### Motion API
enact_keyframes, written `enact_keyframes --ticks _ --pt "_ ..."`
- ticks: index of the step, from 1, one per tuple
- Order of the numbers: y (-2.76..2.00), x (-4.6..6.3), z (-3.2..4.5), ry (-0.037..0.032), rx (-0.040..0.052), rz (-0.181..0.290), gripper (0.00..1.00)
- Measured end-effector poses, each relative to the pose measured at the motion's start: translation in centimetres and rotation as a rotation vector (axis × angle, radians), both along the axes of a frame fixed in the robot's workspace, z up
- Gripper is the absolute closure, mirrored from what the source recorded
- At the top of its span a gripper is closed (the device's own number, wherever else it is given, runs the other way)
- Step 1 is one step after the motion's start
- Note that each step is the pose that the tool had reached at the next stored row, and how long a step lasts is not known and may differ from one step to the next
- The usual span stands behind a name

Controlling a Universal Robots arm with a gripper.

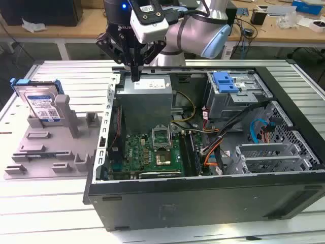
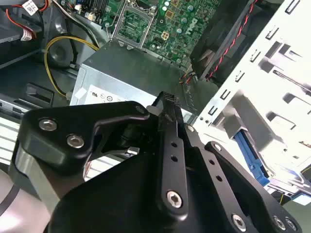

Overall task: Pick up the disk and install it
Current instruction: 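Reach for the disk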

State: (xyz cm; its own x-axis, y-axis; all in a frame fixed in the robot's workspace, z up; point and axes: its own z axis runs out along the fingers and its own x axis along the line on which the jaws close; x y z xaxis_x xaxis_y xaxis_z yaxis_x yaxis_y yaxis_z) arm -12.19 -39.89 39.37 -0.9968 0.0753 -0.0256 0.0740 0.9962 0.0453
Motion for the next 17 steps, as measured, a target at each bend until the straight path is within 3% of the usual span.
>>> enact_keyframes --ticks 17 --pt "0.00 -0.30 0.02 -0.0002 -0.0003 0.000 0.89"
